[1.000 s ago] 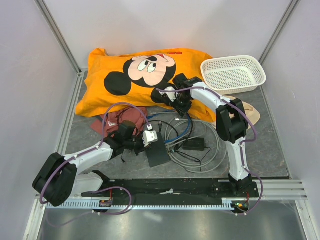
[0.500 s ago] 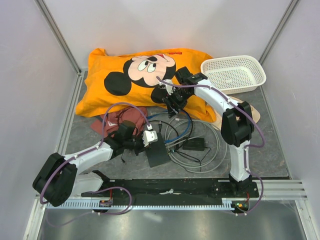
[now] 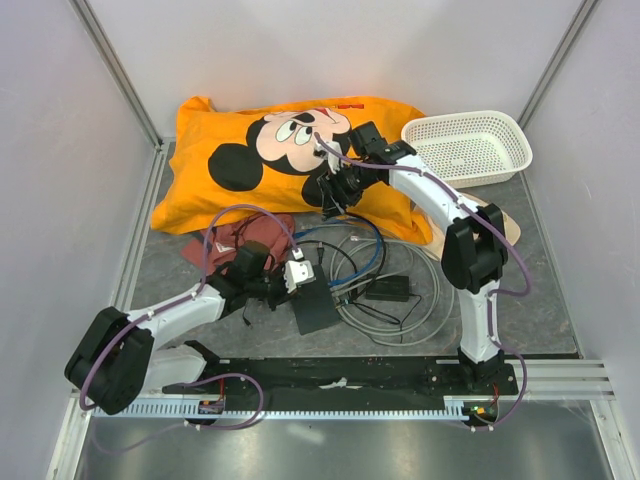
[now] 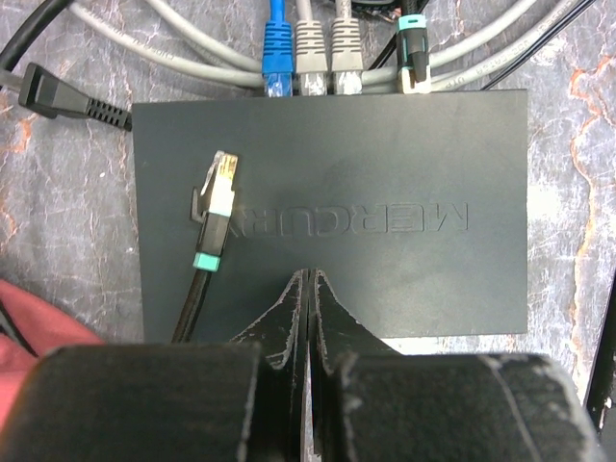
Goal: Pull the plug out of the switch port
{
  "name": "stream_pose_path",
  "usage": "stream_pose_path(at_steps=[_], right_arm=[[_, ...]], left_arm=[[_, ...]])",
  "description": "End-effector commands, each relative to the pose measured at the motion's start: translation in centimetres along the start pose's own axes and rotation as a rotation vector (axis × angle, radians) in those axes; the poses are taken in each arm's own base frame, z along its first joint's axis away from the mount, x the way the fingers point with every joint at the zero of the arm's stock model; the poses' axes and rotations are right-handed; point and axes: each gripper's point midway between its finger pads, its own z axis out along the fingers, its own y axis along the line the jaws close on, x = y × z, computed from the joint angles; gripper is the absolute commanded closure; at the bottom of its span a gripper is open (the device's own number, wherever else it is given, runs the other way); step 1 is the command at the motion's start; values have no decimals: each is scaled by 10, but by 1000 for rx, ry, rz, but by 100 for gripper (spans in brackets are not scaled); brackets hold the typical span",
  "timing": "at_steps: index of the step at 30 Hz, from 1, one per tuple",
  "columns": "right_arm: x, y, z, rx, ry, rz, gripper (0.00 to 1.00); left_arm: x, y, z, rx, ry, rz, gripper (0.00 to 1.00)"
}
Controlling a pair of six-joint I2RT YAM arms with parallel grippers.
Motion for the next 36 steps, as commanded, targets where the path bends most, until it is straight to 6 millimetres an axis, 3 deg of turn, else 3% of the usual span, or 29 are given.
stream_pose_path(at_steps=[1, 5, 14, 20, 25, 31, 36], right_arm=[[20, 8, 32, -133, 30, 100, 36], [44, 23, 35, -231, 78, 132, 39], [101, 27, 47, -283, 210, 208, 48], [124, 36, 48, -361, 278, 199, 53], [133, 39, 51, -402, 309, 205, 55], [138, 59, 51, -505, 357, 174, 55], [135, 66, 50, -540, 355, 146, 55]], left_arm=[[45, -10, -8, -8, 144, -83, 98], [47, -11, -8, -6, 146, -84, 98], [52, -13, -8, 2, 153, -85, 98], [52, -12, -8, 3, 153, -87, 98], [52, -10, -8, -3, 151, -94, 99], [53, -10, -8, -1, 160, -97, 98], [54, -10, -8, -1, 161, -97, 99]])
